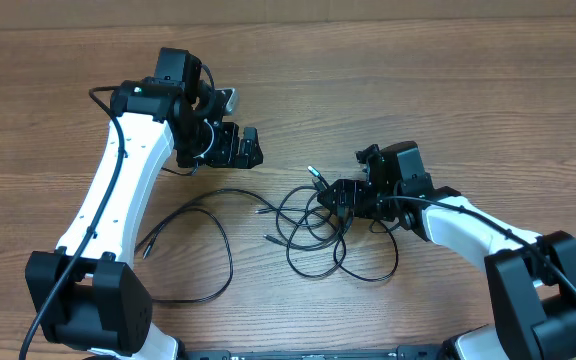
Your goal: Untangle cables
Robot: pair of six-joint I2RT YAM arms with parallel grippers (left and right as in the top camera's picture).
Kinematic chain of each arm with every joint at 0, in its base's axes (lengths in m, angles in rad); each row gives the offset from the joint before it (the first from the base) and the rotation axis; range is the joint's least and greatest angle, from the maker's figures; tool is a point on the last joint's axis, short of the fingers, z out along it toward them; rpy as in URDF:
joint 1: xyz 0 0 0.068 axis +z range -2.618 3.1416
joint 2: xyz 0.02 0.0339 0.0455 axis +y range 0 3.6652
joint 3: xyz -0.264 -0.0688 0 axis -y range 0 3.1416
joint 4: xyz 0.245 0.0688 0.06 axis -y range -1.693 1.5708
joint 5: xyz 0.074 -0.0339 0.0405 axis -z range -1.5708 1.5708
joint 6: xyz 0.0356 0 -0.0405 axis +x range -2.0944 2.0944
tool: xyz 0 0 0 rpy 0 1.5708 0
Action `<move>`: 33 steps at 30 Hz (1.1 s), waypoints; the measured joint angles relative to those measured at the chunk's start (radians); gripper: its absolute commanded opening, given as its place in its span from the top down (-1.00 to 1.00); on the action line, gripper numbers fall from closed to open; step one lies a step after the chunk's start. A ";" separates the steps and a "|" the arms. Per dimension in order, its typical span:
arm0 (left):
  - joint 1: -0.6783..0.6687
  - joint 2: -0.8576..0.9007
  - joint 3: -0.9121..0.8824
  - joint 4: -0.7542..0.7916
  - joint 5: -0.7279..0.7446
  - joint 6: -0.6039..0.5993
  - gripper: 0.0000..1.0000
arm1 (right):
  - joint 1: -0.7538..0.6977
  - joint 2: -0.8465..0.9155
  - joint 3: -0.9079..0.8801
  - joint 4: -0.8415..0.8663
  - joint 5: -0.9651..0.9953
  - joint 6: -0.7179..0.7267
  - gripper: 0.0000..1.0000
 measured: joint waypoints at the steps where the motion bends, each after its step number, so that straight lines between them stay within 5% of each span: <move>1: 0.000 0.000 0.000 0.000 0.000 0.000 -1.00 | 0.000 0.008 0.000 0.006 0.002 -0.003 -0.66; 10: 0.000 0.000 0.000 0.000 0.004 0.019 -1.00 | 0.032 0.083 0.000 0.133 -0.099 -0.012 -0.49; 12: 0.000 0.000 0.000 0.000 0.004 0.023 -1.00 | 0.053 0.089 0.000 0.133 -0.113 -0.012 -0.16; 14: 0.000 0.000 0.000 0.000 0.004 0.026 -0.99 | 0.076 0.091 0.000 0.132 -0.121 -0.010 0.63; 16: 0.000 0.000 0.000 0.000 0.005 0.026 -1.00 | 0.095 0.092 0.000 0.132 -0.132 -0.013 0.92; 26: 0.000 0.000 0.000 -0.012 0.027 0.034 -0.86 | 0.098 0.095 0.000 0.205 -0.296 -0.012 0.92; 33: 0.000 0.000 -0.001 -0.100 0.214 0.230 -0.68 | 0.037 -0.010 0.000 0.214 -0.379 -0.007 0.92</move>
